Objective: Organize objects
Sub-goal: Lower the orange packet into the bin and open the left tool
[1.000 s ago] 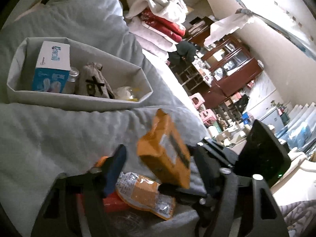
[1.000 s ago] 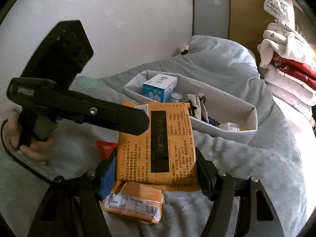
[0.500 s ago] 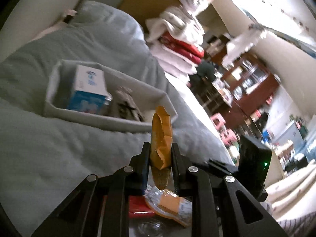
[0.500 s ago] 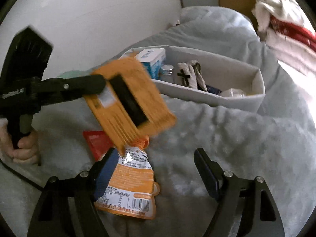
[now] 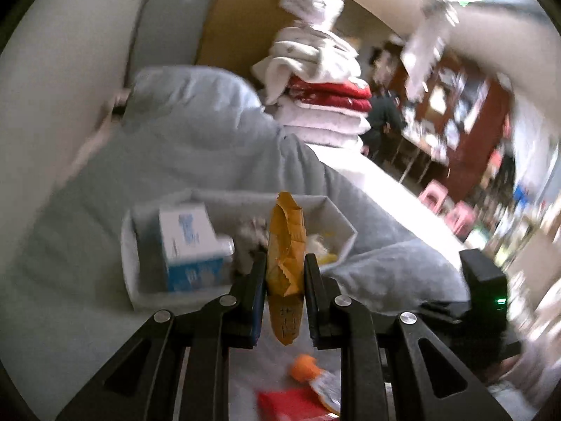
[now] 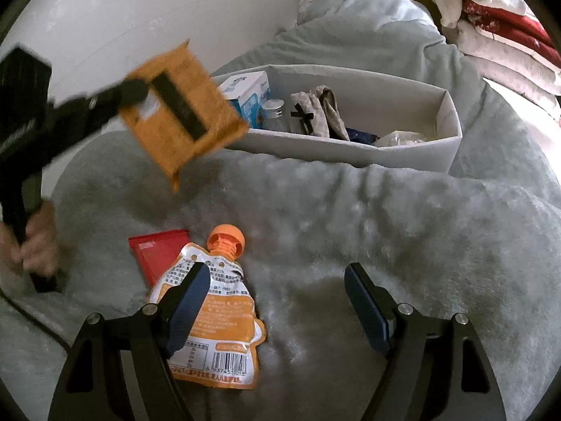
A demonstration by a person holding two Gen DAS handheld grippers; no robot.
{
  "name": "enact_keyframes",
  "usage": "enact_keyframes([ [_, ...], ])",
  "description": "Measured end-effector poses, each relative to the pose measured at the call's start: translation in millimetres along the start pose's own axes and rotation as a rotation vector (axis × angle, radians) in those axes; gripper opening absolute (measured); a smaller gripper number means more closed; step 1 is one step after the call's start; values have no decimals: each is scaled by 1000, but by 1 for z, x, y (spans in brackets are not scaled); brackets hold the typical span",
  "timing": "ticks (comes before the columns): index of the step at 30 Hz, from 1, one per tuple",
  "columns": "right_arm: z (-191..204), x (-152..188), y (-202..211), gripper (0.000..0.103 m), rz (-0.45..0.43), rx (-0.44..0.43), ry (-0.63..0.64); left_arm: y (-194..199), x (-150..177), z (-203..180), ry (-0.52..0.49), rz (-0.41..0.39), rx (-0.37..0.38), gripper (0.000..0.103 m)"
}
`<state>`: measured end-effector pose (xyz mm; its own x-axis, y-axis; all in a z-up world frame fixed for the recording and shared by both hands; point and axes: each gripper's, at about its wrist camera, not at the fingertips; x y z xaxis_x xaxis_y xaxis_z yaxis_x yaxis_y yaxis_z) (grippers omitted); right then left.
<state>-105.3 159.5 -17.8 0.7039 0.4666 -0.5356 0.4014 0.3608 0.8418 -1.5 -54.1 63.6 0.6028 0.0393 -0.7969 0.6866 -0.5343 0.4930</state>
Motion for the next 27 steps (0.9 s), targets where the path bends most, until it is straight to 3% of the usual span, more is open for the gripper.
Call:
enact_keyframes([
  [4, -1, 0, 0, 78, 0, 0, 2, -29, -23, -15, -236, 119, 28, 20],
  [7, -1, 1, 0, 78, -3, -1, 2, -54, -32, -20, -349, 209, 25, 20],
  [12, -4, -2, 9, 76, -53, 12, -9, -85, -38, -19, -412, 285, -7, 20],
  [16, -16, -22, 23, 77, -156, 64, -72, -104, -34, -16, -440, 348, -49, 21],
  [18, -25, -33, 25, 77, -190, 43, -121, -115, -28, -15, -472, 391, -82, 21],
  [23, -41, -78, 7, 77, -170, -46, -215, -132, -15, -15, -628, 473, -179, 21],
  [27, -46, -92, -12, 77, -155, -43, -242, -145, 5, -11, -701, 629, -133, 21],
])
Point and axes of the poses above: each gripper's, at about its wrist camera, not at the fingertips, and y roughly against the way its jaws point, z to its left, x to its underside, and after that the axes turned 12 degrees about x, right-handed
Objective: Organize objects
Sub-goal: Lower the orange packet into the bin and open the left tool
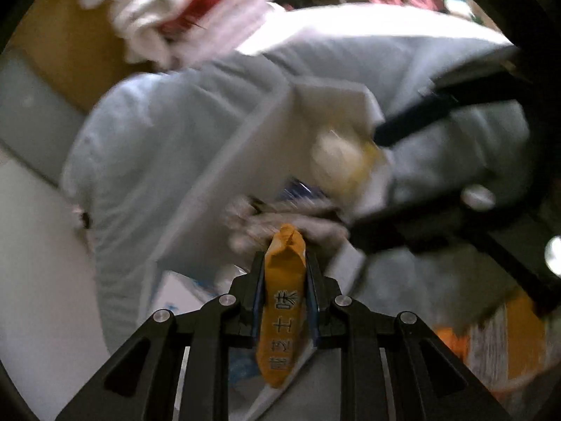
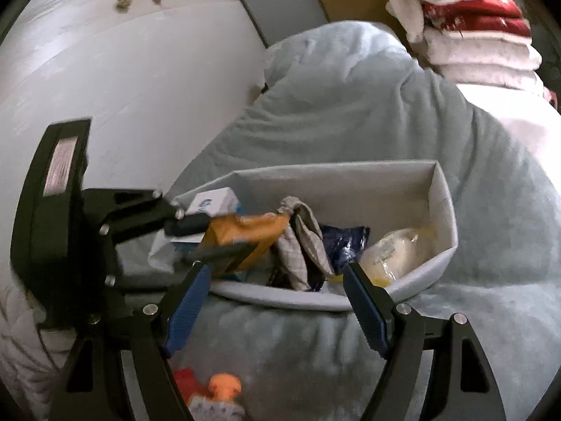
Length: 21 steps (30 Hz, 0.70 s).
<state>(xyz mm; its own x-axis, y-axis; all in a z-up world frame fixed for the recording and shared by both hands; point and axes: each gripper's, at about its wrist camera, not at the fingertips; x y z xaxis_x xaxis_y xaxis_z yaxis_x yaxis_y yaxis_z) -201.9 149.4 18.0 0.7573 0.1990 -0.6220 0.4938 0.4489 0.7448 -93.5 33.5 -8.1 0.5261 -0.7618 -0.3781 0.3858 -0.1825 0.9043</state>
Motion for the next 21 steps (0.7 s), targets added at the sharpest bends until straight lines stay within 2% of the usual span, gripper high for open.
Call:
enact_keyframes([
  [3, -10, 16, -16, 77, 57, 29, -28, -15, 6, -8, -40, 66, -1, 22],
  [5, -13, 19, -15, 76, 63, 19, -35, -16, 7, -1, 9, 42, -8, 24],
  [9, -15, 16, -17, 76, 60, 23, -44, -15, 5, 17, 142, 31, 2, 35],
  [12, -18, 15, -15, 76, 57, 21, -58, -1, 3, 16, 167, -15, 24, 37],
  [15, -25, 16, -11, 76, 43, 16, -91, 22, 4, 14, 194, -93, 18, 46],
  [18, -30, 18, -8, 75, 35, 0, -136, 43, 5, 18, 249, -173, 0, 46],
  [20, -35, 19, -5, 75, 26, -15, -170, 47, 6, 24, 311, -189, 55, 44],
  [21, -38, 19, -3, 75, 22, -21, -186, 48, 6, 27, 347, -189, 97, 32],
])
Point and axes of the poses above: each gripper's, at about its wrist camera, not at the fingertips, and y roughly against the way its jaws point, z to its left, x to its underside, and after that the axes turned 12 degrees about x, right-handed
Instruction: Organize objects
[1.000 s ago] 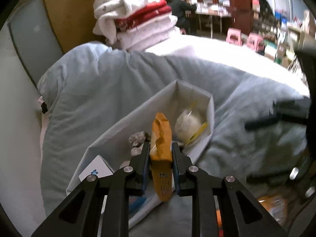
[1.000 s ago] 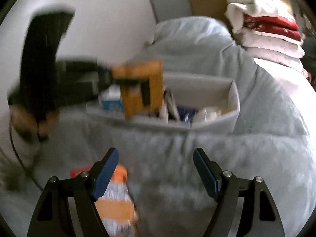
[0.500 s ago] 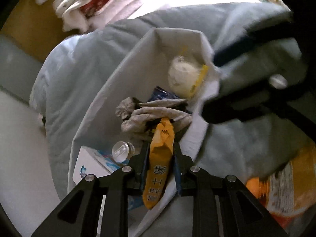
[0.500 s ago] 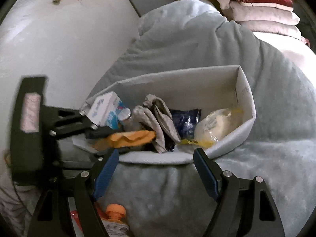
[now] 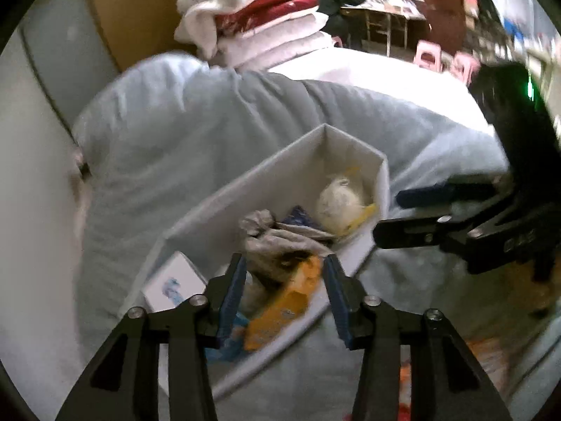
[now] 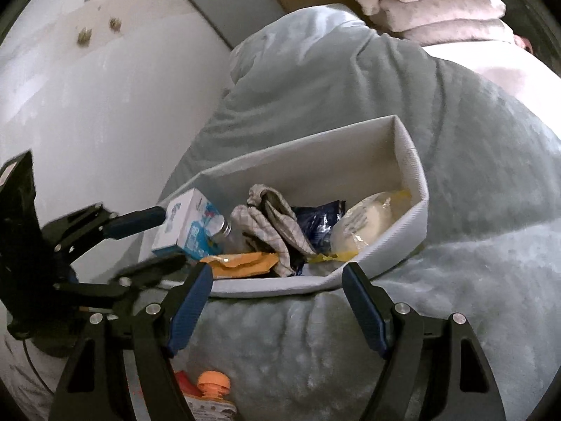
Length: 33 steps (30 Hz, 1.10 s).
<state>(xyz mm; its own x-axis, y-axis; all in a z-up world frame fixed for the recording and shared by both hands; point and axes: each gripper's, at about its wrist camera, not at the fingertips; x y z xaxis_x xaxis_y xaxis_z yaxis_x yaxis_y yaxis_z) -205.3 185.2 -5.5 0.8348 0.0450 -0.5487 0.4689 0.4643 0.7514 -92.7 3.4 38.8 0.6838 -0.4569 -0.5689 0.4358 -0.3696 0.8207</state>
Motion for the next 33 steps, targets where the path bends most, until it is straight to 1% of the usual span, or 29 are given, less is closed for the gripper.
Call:
enact_keyframes([
  [1, -2, 0, 2, 75, -1, -6, -14, 0, 0, 2, 40, 8, 31, 10],
  [2, -4, -1, 2, 75, 0, -10, -26, -1, 1, 4, 75, 21, 50, 7],
  [4, -6, -1, 1, 75, 7, -9, -38, -6, 3, 5, 128, 49, 59, 6],
  [7, -4, -2, -1, 75, 8, -2, -31, -14, 5, 3, 172, 79, 39, 6],
  [10, -4, -1, 0, 75, 11, 2, -28, -25, 4, 4, 226, 122, -23, 7],
  [14, -4, -1, -2, 75, 16, 6, -28, -37, 1, 10, 331, 129, 18, 8],
  [17, -3, 0, -2, 75, 18, 6, -27, -49, -1, 12, 356, 144, 10, 8],
  [20, -3, -1, -3, 75, 22, 7, -29, -63, 1, 16, 397, 153, 49, 7],
  [22, -3, -1, -3, 75, 23, 8, -28, -71, 3, 17, 417, 152, 53, 7],
  [24, -3, -1, -4, 75, 23, 8, -29, -71, 4, 17, 438, 133, 62, 7],
  [26, -3, -1, -4, 75, 23, 8, -29, -61, 3, 17, 453, 119, 64, 8],
  [27, -3, -1, -4, 75, 23, 8, -29, -55, 2, 17, 452, 115, 51, 10],
  [28, -3, -1, -4, 75, 23, 7, -30, -46, 0, 17, 457, 111, 35, 20],
  [29, -3, -1, -4, 75, 24, 7, -30, -39, -1, 18, 471, 115, 35, 29],
  [30, -3, -1, -5, 75, 25, 8, -31, -35, -2, 19, 487, 125, 42, 50],
  [31, -3, -1, -5, 75, 26, 9, -31, -29, -2, 20, 509, 133, 56, 60],
  [33, -3, 0, -5, 75, 27, 10, -30, -24, -2, 21, 534, 132, 72, 60],
])
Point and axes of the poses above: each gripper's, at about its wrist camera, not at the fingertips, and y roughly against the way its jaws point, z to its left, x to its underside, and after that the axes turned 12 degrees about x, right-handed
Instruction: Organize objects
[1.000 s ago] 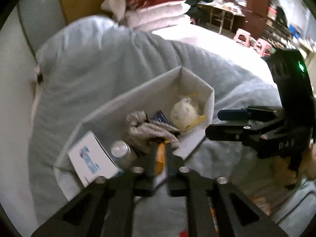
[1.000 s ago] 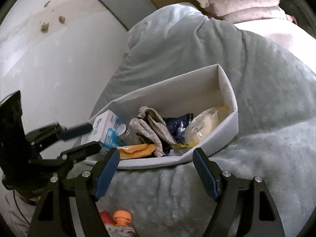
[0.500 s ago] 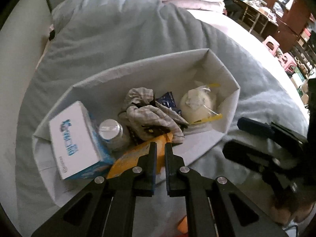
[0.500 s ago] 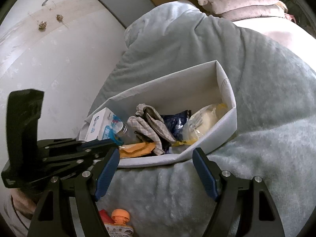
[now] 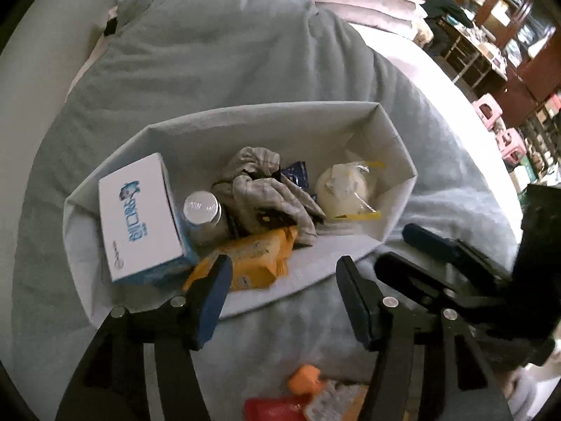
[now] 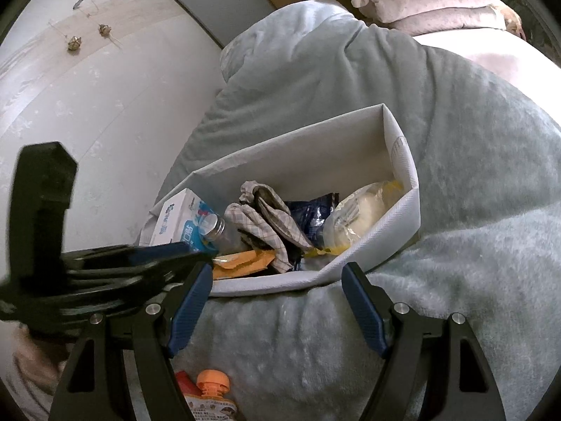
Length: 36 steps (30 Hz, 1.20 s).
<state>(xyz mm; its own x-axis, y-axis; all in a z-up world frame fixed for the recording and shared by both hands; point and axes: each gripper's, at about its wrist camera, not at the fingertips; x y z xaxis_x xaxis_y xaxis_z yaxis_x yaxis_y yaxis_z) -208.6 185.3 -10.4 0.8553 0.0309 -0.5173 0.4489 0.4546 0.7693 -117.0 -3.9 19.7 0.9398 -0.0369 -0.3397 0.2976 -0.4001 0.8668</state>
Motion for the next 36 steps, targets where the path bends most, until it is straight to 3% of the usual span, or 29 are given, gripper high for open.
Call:
enact_keyframes([
  [2, 0, 0, 0, 75, 1, 1, 0, -3, -2, 3, 30, 17, 5, 60],
  [5, 0, 1, 0, 75, 1, 1, 0, -13, -4, 8, 72, 21, -47, 60],
  [9, 0, 1, 0, 75, 1, 1, 1, -21, -2, 15, 152, 36, 46, 49],
  [15, 0, 1, 0, 75, 2, 3, 1, -33, -11, 12, 151, 51, 27, 23],
  [18, 0, 1, 0, 75, 2, 3, 1, -42, -15, 12, 157, 78, 31, 20],
  [21, 0, 1, 0, 75, 3, 4, 1, -62, -17, 4, 118, 116, -20, 17],
  [26, -3, 2, -3, 68, 17, 37, -18, -75, -18, 13, 157, 121, 2, 17],
  [31, -4, 3, -2, 68, 13, 19, -22, -68, -14, 10, 103, 94, 8, 18],
  [34, -4, 4, -1, 68, 12, 21, -20, -56, -6, 7, 58, 55, -48, 36],
  [36, -4, 3, -1, 68, 13, 20, -21, -44, 1, 5, 27, 17, -52, 37],
])
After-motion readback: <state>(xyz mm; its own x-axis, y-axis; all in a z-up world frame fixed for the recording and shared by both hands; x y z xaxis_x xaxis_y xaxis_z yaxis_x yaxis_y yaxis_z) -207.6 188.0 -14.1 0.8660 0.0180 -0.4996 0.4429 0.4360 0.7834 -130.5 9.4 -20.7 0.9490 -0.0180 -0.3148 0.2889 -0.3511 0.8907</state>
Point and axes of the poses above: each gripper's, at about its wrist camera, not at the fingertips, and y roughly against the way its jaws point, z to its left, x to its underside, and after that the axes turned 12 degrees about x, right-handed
